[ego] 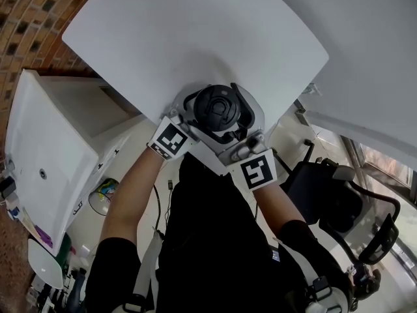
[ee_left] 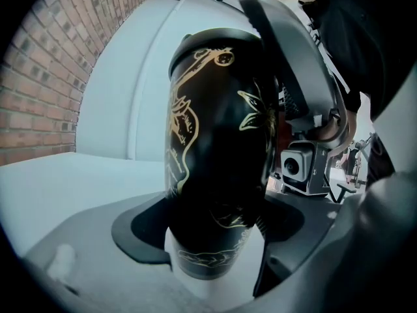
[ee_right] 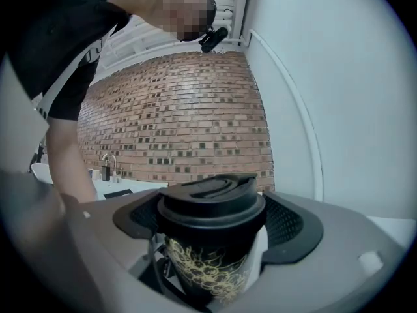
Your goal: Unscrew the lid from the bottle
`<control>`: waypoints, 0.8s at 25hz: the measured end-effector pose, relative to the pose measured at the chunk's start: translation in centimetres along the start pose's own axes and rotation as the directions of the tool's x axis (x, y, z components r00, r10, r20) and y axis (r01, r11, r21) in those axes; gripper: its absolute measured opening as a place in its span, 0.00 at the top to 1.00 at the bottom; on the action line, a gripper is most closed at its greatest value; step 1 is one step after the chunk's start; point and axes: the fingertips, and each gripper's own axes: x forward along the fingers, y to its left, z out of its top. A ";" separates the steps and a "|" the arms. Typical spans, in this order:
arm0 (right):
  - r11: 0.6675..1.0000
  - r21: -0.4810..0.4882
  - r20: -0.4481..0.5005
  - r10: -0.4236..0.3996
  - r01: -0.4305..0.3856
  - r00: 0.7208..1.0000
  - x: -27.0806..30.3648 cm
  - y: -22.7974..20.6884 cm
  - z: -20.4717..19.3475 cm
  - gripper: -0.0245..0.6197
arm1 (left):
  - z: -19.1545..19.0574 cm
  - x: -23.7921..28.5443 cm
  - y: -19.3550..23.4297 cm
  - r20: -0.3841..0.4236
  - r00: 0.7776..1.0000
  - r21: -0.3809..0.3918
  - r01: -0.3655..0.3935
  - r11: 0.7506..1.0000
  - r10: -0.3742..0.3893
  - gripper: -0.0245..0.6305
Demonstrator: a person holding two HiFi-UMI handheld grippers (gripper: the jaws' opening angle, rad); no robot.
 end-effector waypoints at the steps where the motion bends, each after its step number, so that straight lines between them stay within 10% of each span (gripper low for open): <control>1: 1.000 0.003 -0.001 0.002 -0.002 1.000 0.0 0.0 0.0 0.26 | 0.0 0.0 0.0 0.000 1.000 0.000 0.000 1.000 0.000 0.37; 10: 0.954 -0.011 -0.060 0.298 -0.299 0.953 -0.3 0.8 -0.9 0.26 | -0.1 -0.1 0.2 -0.002 1.000 0.001 -0.001 1.000 0.001 0.37; 20: 0.757 0.010 -0.111 0.650 -0.653 0.752 -0.8 1.9 -1.1 0.25 | -0.3 -0.2 0.2 -0.008 1.000 -0.007 -0.002 1.000 0.002 0.37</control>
